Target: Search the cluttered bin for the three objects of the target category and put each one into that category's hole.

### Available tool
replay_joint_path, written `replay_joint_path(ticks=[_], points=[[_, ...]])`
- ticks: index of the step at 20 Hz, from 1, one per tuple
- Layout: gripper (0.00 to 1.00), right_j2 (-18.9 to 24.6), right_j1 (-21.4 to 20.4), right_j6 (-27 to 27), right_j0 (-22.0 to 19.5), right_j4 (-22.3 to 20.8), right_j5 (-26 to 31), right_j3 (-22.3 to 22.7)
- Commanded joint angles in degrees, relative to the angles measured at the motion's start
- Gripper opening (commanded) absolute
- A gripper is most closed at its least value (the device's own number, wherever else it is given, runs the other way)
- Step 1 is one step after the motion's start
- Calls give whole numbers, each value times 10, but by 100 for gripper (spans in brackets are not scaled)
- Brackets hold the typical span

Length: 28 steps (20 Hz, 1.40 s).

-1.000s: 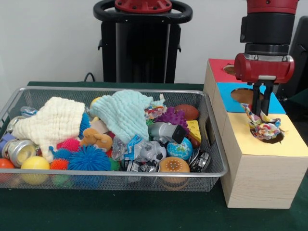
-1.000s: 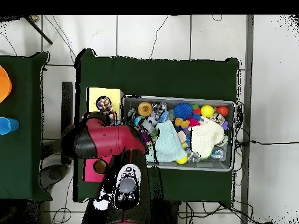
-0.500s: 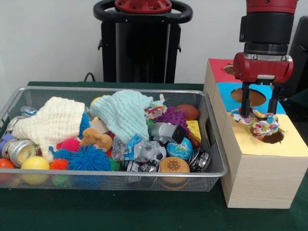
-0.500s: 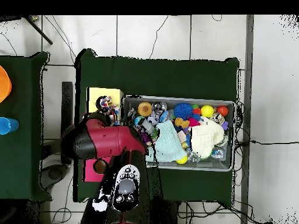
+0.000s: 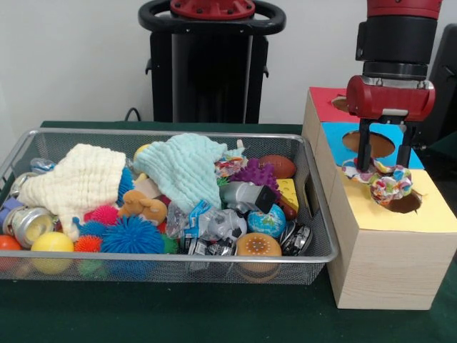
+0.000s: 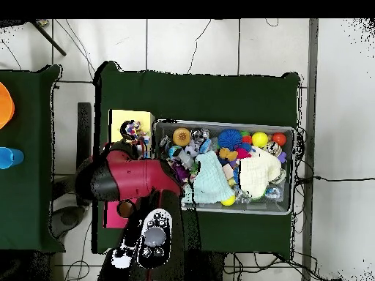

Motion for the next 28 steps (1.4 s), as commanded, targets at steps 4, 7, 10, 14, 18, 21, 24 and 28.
replay_joint_path(ticks=[4, 7, 10, 14, 18, 21, 24, 28], points=[[100, 16, 25, 120, -11, 19, -20, 33], [100, 20, 23, 120, -13, 20, -20, 37], [100, 23, 21, 118, -13, 21, -12, 37], [100, 26, 9, 112, -14, 26, 12, 36], [100, 32, 1, 109, -16, 32, 28, 38], [100, 34, -2, 109, -16, 35, 33, 39], [100, 37, -5, 107, -16, 37, 38, 40], [100, 34, -12, 104, -15, 41, 54, 38]])
